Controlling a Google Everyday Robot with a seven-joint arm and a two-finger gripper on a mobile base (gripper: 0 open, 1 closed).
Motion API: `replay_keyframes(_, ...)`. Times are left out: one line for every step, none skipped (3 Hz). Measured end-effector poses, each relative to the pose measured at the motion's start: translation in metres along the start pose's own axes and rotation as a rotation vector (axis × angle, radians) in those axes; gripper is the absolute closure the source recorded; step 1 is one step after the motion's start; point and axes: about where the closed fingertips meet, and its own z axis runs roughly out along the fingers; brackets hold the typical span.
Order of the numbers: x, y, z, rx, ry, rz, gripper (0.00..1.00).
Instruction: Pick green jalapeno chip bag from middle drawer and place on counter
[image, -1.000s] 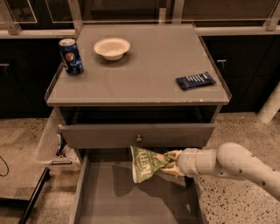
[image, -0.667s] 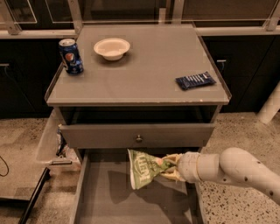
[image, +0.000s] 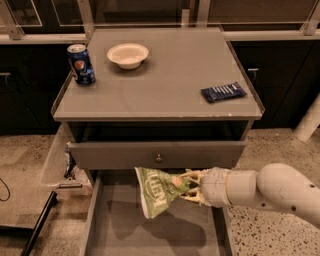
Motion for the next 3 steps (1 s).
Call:
replay_keyframes(-0.043, -0.032, -0.015, -0.004, -0.004, -0.06, 1.0)
replay_keyframes(-0.085, -0.084, -0.027, -0.021, -0.038, -0.053, 1.0)
replay_keyframes(-0.121, -0.142, -0.043, 0.001, -0.092, -0.009, 1.0)
